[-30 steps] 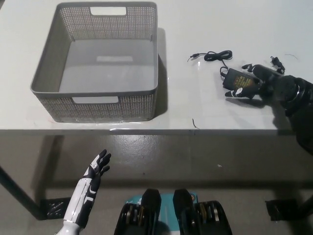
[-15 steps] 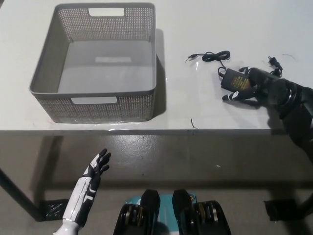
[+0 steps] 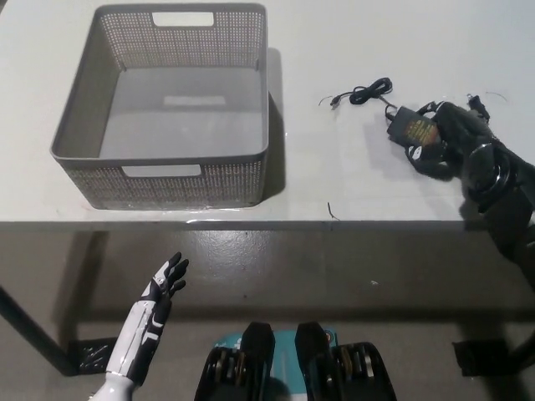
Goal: Use the right hand to pick up a black power cord and place it into a container on the left hand side
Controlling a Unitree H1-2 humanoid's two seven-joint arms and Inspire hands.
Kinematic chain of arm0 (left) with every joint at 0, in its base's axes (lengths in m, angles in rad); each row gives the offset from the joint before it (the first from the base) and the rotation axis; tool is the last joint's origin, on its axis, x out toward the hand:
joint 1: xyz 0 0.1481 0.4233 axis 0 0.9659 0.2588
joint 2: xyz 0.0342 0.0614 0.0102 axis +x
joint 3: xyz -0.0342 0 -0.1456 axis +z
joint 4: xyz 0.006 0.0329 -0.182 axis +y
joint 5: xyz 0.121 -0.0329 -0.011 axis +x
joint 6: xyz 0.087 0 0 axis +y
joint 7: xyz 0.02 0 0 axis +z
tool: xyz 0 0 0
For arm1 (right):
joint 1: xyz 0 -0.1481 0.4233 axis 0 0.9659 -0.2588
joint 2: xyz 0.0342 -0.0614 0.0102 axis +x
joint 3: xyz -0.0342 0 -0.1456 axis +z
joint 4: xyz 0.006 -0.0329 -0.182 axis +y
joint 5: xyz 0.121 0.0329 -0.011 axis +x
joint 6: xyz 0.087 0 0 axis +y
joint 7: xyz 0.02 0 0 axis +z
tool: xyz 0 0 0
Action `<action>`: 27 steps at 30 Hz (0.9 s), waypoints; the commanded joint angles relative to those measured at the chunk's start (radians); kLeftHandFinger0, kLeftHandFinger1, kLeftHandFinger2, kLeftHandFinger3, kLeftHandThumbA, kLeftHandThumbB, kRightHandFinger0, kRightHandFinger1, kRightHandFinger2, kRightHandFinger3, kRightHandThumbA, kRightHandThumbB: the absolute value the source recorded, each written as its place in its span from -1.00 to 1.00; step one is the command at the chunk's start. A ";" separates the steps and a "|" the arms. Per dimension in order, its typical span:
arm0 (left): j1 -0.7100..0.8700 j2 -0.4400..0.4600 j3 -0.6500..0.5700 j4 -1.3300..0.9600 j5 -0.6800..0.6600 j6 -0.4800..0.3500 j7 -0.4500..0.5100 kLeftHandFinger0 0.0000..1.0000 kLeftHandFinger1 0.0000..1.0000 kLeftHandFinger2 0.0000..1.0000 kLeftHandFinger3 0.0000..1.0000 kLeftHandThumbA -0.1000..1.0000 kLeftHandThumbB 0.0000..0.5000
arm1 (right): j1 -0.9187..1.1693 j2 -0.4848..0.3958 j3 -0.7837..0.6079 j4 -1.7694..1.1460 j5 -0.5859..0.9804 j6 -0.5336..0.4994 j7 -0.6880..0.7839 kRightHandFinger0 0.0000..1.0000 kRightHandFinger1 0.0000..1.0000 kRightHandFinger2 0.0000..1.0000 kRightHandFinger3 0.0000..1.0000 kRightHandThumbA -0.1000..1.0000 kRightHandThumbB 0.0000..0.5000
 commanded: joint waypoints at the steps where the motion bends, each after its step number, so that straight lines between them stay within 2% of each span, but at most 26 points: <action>1: -0.019 0.013 -0.001 -0.044 0.005 -0.014 -0.003 1.00 1.00 1.00 1.00 1.00 0.17 | -0.006 0.016 -0.034 0.033 0.033 -0.160 -0.311 -0.86 0.01 0.73 0.79 -1.00 -0.68; 3: -0.021 0.014 -0.002 -0.039 -0.001 -0.017 -0.007 1.00 1.00 1.00 1.00 1.00 0.16 | -0.008 0.014 -0.032 0.033 0.031 -0.173 -0.330 -0.78 0.08 0.72 0.81 -1.00 -0.68; 5: -0.035 0.019 0.002 -0.037 -0.012 -0.011 -0.011 1.00 1.00 1.00 1.00 1.00 0.16 | -0.026 0.012 -0.036 0.038 0.036 -0.189 -0.339 -0.70 0.10 0.75 0.63 -1.00 -0.61; 8: -0.036 0.020 0.002 -0.036 -0.005 -0.014 -0.009 1.00 1.00 1.00 1.00 1.00 0.17 | -0.028 0.011 -0.045 0.042 0.046 -0.225 -0.370 -0.70 0.04 0.67 0.46 -1.00 -0.55; 12: -0.036 0.021 0.002 -0.032 0.008 -0.020 -0.003 1.00 1.00 1.00 1.00 1.00 0.17 | -0.036 0.011 -0.056 0.048 0.057 -0.239 -0.376 -0.65 0.11 0.70 0.69 -1.00 -0.56; 14: -0.037 0.023 0.001 -0.031 0.004 -0.021 -0.007 1.00 1.00 1.00 1.00 1.00 0.16 | -0.039 0.013 -0.056 0.052 0.059 -0.242 -0.387 -0.67 0.10 0.69 0.72 -1.00 -0.59; 15: -0.045 0.026 0.003 -0.030 0.000 -0.021 -0.008 1.00 1.00 1.00 1.00 1.00 0.15 | -0.047 0.015 -0.058 0.052 0.060 -0.249 -0.403 -0.75 0.04 0.64 0.73 -1.00 -0.57; 16: -0.046 0.026 0.004 -0.030 -0.005 -0.021 -0.009 1.00 1.00 1.00 1.00 1.00 0.15 | -0.050 0.016 -0.057 0.051 0.059 -0.257 -0.416 -0.81 -0.02 0.63 0.65 -1.00 -0.56; 17: -0.046 0.025 0.003 -0.031 -0.009 -0.018 -0.010 1.00 1.00 1.00 1.00 1.00 0.16 | -0.055 0.018 -0.062 0.047 0.064 -0.272 -0.424 -0.89 -0.11 0.55 0.49 -1.00 -0.50; 19: -0.046 0.026 0.002 -0.031 -0.014 -0.015 -0.013 1.00 1.00 1.00 1.00 1.00 0.14 | -0.062 0.019 -0.069 0.042 0.072 -0.292 -0.428 -0.95 -0.17 0.51 0.47 -1.00 -0.44; 20: -0.045 0.025 0.002 -0.035 -0.013 -0.005 -0.012 1.00 1.00 1.00 1.00 1.00 0.19 | -0.068 0.019 -0.068 0.034 0.068 -0.299 -0.438 -1.00 -0.29 0.38 0.31 -1.00 -0.33; 21: -0.047 0.026 0.002 -0.036 -0.012 -0.002 -0.012 1.00 1.00 1.00 1.00 1.00 0.20 | -0.073 0.019 -0.068 0.032 0.066 -0.316 -0.453 -1.00 -0.33 0.33 0.19 -1.00 -0.29; 25: -0.051 0.027 0.003 -0.031 -0.006 -0.008 -0.010 1.00 1.00 1.00 1.00 1.00 0.17 | -0.101 0.018 -0.077 0.015 0.074 -0.324 -0.460 -1.00 -0.39 0.30 0.15 -1.00 -0.34; 26: -0.051 0.027 0.003 -0.030 -0.004 -0.011 -0.009 1.00 1.00 1.00 1.00 1.00 0.16 | -0.104 0.017 -0.079 0.006 0.076 -0.328 -0.459 -1.00 -0.70 -0.04 -0.05 -1.00 -0.34; 27: -0.052 0.027 0.003 -0.028 -0.001 -0.016 -0.006 1.00 1.00 1.00 1.00 1.00 0.16 | -0.109 0.014 -0.082 -0.010 0.078 -0.330 -0.455 -1.00 -0.86 -0.22 -0.24 -1.00 -0.34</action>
